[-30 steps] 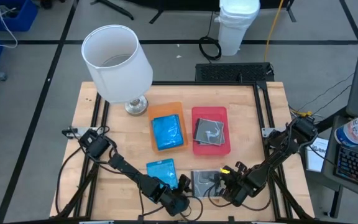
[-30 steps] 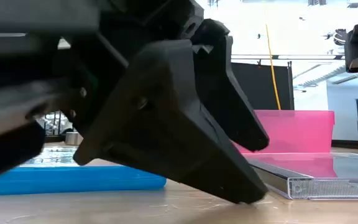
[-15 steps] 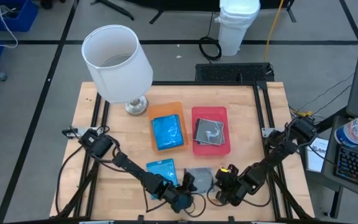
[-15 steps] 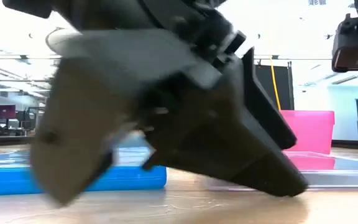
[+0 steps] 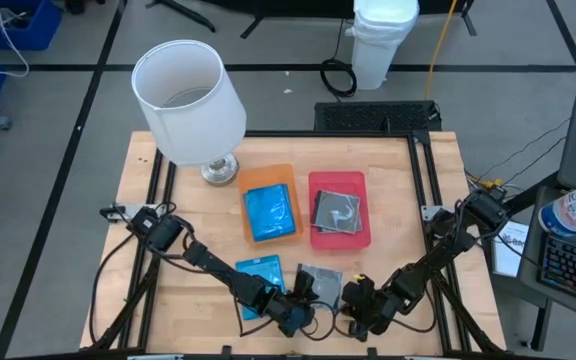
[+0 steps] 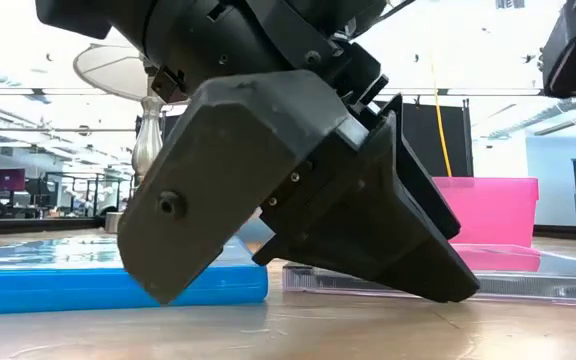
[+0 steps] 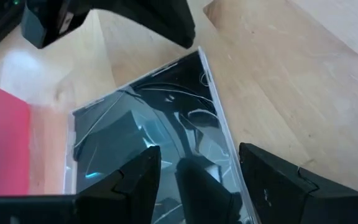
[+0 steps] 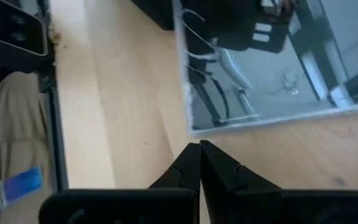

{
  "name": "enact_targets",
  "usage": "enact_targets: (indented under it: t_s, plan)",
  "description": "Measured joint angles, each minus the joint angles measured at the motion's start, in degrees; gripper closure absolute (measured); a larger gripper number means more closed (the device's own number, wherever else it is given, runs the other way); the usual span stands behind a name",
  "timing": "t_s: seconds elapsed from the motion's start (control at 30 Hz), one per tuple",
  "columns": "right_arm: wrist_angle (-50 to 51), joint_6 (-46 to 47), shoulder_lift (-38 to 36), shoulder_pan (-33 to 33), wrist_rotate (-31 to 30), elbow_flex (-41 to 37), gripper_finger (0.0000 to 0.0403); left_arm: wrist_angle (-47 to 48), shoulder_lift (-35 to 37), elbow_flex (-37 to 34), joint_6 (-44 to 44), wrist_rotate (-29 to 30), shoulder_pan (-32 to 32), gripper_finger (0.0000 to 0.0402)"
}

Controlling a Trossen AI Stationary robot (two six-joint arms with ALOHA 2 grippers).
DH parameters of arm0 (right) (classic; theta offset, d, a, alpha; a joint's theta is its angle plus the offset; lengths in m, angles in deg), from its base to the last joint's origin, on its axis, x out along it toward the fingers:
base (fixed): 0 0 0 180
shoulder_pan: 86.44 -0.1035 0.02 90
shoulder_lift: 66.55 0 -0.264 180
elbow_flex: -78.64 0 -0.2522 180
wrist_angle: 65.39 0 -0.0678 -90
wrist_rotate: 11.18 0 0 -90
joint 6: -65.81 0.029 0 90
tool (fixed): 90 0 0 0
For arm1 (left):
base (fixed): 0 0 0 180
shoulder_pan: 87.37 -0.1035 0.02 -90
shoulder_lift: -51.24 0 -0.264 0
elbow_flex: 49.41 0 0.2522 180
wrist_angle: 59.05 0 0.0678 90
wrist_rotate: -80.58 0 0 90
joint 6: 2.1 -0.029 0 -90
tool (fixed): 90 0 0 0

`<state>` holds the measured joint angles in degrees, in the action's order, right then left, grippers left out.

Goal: Pick & place jewel cases by type
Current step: Put the black CD case into the pink bin

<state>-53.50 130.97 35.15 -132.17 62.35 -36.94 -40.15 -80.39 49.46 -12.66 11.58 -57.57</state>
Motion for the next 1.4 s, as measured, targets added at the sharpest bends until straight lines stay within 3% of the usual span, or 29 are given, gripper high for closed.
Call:
enact_targets:
  t_s: [0.23, 0.5, 0.57, 0.77, 1.07, 1.27, 1.4]
  plan:
    - [1.6, -4.9, -3.3, -0.1, -2.4, 0.1, 0.0403, -0.1, 0.5, -0.1, -1.0, -0.2, 0.7, 0.0176]
    - [12.4, -13.8, -10.0, 0.0, -20.7, 0.2, 0.0403, -0.3, 0.4, -0.1, -3.4, 2.2, 1.6, 0.0176]
    - [16.5, -13.1, -9.9, 0.9, -22.5, 0.2, 0.0403, -0.3, 0.4, -0.1, -3.3, 2.2, 1.6, 0.0176]
    - [21.0, -10.3, -7.5, 4.2, -19.2, 0.1, 0.0403, 2.4, 2.2, -0.2, -1.6, 2.0, 2.5, 0.0176]
    - [21.7, -10.3, -6.8, 6.9, -16.7, 0.1, 0.0403, 19.1, 4.4, 4.0, 0.1, 2.3, 4.5, 0.0176]
    - [21.9, -12.2, -6.8, 9.4, -12.5, 0.1, 0.0403, 19.9, 4.6, 2.8, 0.3, 4.9, 3.9, 0.0176]
    - [21.8, -14.0, -6.8, 11.6, -6.5, 0.1, 0.0403, 20.0, 4.7, 2.0, -0.5, 5.1, 3.3, 0.0176]
